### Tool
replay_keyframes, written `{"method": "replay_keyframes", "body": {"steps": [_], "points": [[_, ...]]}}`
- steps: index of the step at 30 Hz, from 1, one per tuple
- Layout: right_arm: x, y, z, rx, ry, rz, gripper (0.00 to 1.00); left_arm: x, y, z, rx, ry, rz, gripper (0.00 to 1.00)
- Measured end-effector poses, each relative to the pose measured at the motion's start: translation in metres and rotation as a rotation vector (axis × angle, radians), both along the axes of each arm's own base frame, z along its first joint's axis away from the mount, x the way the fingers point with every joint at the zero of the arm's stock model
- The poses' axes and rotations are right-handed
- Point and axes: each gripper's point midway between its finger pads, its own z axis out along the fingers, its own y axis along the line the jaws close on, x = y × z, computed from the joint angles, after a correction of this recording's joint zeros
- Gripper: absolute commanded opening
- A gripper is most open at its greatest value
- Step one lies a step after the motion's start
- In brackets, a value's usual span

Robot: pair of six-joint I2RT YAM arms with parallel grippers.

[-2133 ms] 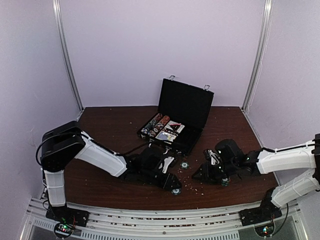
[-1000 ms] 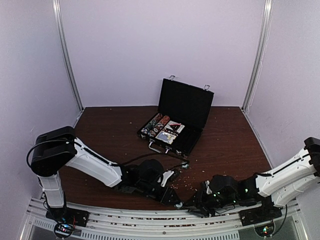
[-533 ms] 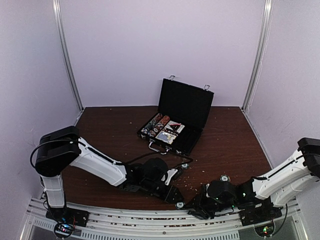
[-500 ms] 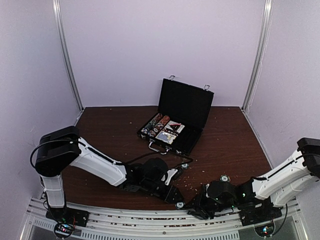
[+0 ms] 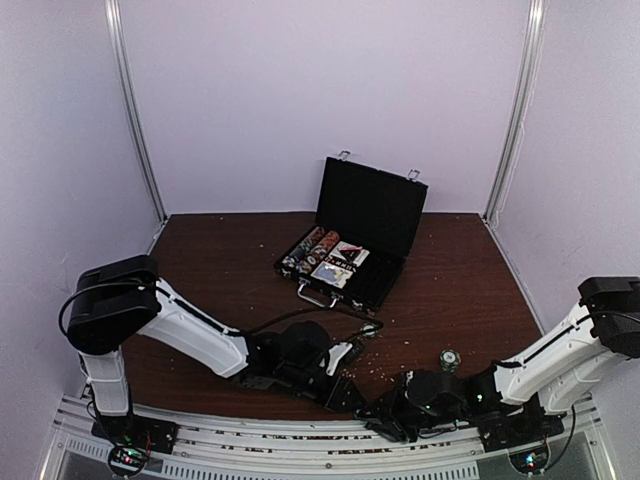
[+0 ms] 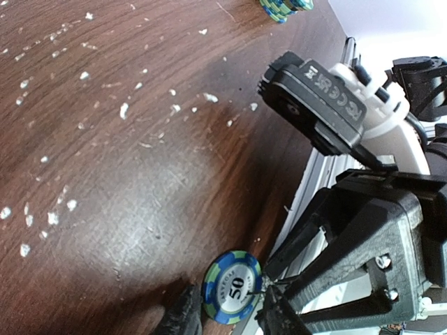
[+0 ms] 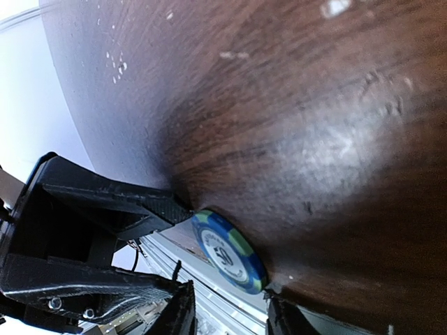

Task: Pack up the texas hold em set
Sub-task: Pick up the poker chip from the corner of the board.

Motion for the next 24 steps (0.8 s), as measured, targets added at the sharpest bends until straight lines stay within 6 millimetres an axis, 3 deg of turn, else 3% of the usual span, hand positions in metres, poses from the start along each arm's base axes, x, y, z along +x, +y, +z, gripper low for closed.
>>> {"method": "replay_keyframes", "body": {"steps": [17,24], "points": [[0.002,-0.005,-0.002,-0.011,0.035,-0.076,0.32,-0.007,0.000,0.000,-0.004,0.007,-0.011,0.32],[0.002,-0.007,-0.005,0.002,0.056,-0.106,0.23,-0.015,-0.001,0.001,-0.004,0.013,-0.028,0.32]]}}
